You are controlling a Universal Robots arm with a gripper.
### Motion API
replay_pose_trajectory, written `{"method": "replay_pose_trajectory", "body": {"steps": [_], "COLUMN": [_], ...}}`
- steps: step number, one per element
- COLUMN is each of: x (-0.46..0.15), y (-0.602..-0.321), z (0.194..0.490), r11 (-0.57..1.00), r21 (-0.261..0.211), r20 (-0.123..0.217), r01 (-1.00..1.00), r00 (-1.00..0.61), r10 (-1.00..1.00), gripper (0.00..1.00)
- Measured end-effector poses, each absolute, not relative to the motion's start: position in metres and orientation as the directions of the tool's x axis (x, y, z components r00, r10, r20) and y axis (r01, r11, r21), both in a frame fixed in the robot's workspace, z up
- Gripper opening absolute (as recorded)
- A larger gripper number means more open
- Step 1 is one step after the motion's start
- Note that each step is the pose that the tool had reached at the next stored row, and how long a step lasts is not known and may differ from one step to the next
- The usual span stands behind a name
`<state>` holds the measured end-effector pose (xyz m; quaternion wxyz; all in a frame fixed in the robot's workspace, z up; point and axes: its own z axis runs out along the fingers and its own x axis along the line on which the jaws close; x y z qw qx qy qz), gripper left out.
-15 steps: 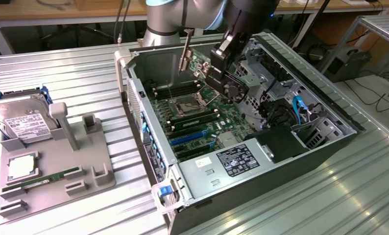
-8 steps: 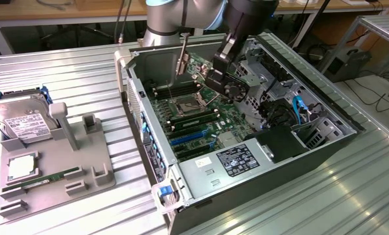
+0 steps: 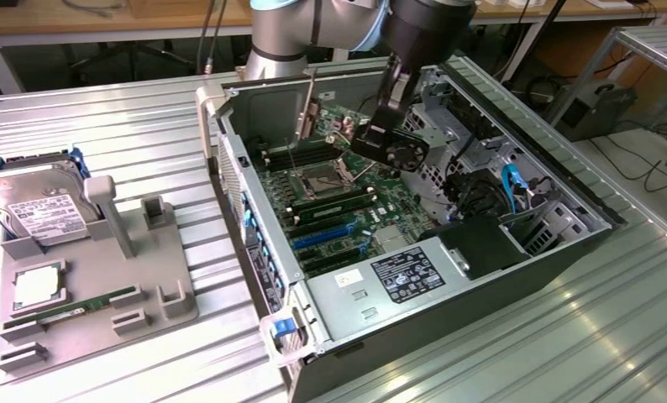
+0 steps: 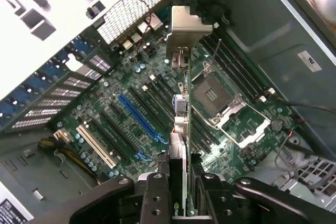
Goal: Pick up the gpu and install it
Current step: 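Insert the gpu into the slot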
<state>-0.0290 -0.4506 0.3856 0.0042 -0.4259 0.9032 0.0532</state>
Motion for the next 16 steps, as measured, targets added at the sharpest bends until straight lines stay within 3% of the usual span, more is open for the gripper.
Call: {"method": "replay_pose_trajectory", "body": {"steps": [16], "x": [-0.0290], "y": [-0.4506], "z": [0.3772], "r11": [0.255], "r21": [0.063], "r20": [-0.068], "r01": [-0.965], "r00": [-0.259], "r10": [-0.963], "gripper": [0.26]}}
